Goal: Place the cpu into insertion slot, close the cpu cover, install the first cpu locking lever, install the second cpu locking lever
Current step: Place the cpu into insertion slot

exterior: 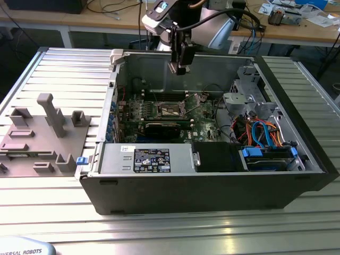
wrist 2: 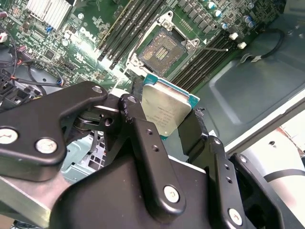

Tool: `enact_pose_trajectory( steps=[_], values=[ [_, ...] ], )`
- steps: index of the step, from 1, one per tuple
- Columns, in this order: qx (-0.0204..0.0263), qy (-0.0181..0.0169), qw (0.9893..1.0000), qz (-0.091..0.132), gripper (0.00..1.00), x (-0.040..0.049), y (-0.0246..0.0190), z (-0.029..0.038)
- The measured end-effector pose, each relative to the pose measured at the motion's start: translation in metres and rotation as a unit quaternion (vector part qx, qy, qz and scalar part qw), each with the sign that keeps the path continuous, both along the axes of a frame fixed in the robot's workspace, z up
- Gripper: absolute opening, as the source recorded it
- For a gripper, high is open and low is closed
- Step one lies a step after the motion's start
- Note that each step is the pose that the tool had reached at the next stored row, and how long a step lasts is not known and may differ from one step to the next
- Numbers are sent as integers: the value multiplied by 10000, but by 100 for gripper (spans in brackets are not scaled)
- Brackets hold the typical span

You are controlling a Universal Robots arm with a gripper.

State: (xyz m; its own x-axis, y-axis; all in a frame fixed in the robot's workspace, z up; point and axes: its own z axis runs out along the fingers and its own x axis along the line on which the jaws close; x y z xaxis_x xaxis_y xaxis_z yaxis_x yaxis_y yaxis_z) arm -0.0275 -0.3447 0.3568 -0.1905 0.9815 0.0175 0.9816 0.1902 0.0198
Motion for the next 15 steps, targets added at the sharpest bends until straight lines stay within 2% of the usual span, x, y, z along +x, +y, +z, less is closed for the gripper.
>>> enact_pose_trajectory(
  steps=[15],
  values=[
    [0,0,9999,-138,54,0,0,0]
  ],
)
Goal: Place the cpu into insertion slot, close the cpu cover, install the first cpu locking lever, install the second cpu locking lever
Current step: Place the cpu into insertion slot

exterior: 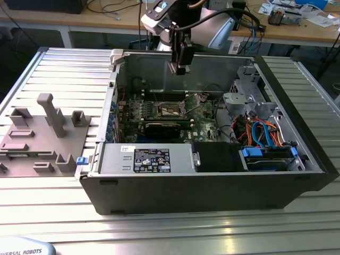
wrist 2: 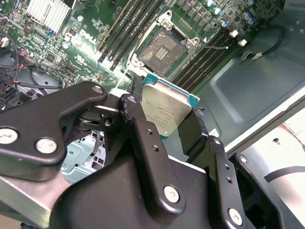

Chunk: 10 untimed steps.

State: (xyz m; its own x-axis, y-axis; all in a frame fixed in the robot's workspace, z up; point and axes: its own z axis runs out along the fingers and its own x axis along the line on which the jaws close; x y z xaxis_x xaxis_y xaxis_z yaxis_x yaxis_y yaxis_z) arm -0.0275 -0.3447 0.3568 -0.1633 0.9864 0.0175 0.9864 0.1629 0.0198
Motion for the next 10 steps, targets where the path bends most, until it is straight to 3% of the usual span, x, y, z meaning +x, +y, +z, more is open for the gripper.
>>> enact_pose_trajectory(
  steps=[10],
  values=[
    [0,0,10000,-72,54,0,0,0]
  ],
)
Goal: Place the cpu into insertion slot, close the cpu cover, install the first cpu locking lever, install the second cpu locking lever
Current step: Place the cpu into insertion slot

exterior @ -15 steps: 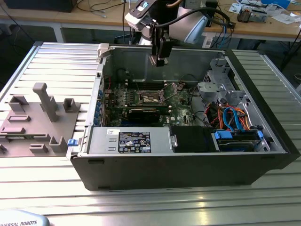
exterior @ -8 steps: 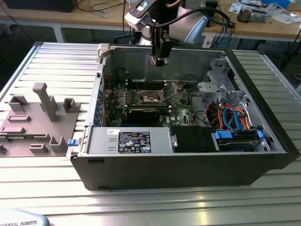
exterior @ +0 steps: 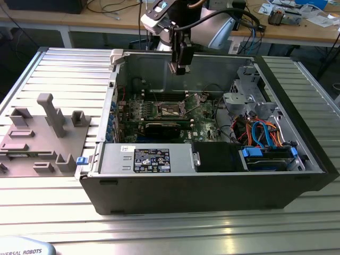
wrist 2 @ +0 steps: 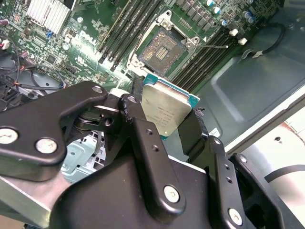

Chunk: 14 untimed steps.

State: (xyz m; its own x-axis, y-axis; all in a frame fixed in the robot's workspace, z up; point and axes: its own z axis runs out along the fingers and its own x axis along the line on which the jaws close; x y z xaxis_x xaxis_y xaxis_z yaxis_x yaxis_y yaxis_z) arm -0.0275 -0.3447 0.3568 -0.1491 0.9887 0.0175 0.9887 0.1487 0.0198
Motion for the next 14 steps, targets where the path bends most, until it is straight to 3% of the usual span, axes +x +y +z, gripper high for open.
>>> enact_pose_trajectory(
  steps=[14],
  values=[
    [0,0,10000,-86,54,0,0,0]
  ],
)
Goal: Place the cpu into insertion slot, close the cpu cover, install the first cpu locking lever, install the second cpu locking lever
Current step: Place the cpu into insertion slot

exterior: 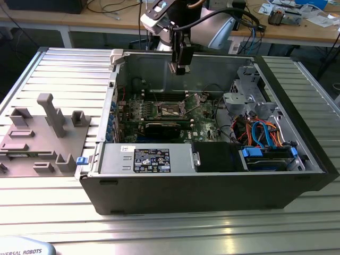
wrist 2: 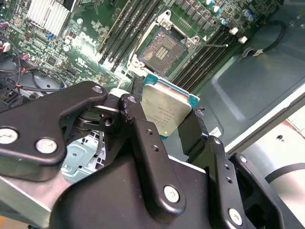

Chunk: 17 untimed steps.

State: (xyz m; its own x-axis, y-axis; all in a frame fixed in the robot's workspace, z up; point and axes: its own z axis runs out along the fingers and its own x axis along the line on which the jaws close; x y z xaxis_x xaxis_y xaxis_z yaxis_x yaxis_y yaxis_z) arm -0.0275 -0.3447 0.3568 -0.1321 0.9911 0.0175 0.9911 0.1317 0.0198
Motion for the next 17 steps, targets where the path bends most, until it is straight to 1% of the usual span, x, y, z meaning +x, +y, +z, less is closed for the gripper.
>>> enact_pose_trajectory(
  steps=[17],
  values=[
    [0,0,9999,-106,54,0,0,0]
  ],
)
